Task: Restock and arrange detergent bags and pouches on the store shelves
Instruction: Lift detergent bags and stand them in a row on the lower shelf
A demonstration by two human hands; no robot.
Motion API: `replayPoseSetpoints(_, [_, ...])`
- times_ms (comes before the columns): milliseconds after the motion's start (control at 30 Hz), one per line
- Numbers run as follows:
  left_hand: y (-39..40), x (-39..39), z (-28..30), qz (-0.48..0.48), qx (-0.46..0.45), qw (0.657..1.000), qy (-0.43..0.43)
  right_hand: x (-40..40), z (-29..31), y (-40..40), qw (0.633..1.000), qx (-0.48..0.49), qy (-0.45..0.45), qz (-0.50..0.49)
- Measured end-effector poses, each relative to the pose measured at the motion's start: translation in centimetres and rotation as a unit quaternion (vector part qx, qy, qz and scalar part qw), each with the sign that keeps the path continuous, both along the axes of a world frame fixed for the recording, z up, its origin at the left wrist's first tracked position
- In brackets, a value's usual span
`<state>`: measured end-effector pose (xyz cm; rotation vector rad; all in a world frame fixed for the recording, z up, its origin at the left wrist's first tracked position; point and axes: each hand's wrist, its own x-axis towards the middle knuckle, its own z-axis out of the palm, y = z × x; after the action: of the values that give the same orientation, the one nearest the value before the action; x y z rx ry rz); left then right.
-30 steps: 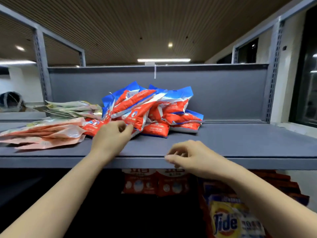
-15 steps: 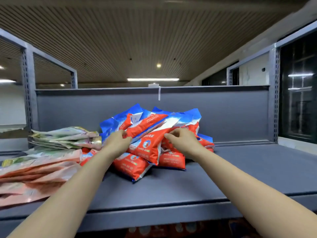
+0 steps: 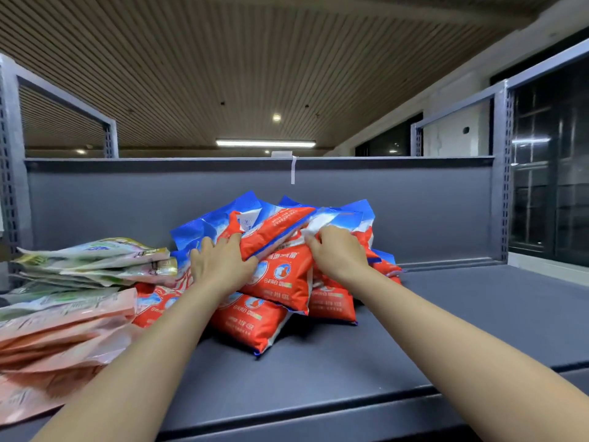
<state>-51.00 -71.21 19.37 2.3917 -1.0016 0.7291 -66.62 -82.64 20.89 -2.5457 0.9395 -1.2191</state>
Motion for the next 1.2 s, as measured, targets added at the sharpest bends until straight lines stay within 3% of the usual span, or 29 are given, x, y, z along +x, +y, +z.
replayPoseSetpoints(200, [0.6, 0.3, -0.5, -0.011, -0.092, 0.995, 0.048, -1.0, -0.4, 0.6, 0.991, -0.028, -0.126, 0.047])
replayPoseSetpoints(367, [1.7, -0.1, -1.2, -0.064, -0.151, 0.984, 0.073, -4.0, 1.6, 0.0, 0.971, 0.028, -0.231, 0.052])
replayPoseSetpoints(500, [2.2, -1.5, -3.0, -0.137, -0.166, 0.975, 0.062, -7.5, 2.6, -1.7, 0.971, 0.108, -0.213, 0.014])
replayPoseSetpoints(633, [3.7, -2.9, -4.2, -0.271, -0.184, 0.942, 0.078, -9.8, 1.5, -2.8, 0.963, 0.206, -0.172, 0.014])
replayPoseSetpoints(800, [7.2, -5.3, -3.8, -0.359, -0.124, 0.921, 0.083, -10.0, -1.8, -3.7, 0.939, 0.249, -0.227, -0.072])
replayPoseSetpoints(933, [9.2, -6.7, -4.4, -0.358, -0.069, 0.928, 0.082, -9.7, -3.9, -3.7, 0.923, 0.227, -0.279, -0.137])
replayPoseSetpoints(1033, [9.0, -7.0, -4.1, -0.346, -0.042, 0.924, 0.156, -9.7, -4.4, -3.4, 0.92, 0.21, -0.3, -0.142])
replayPoseSetpoints(1200, [6.7, -5.6, -3.6, -0.21, -0.174, 0.931, 0.244, -11.0, -4.6, -2.9, 0.915, 0.219, -0.335, -0.057])
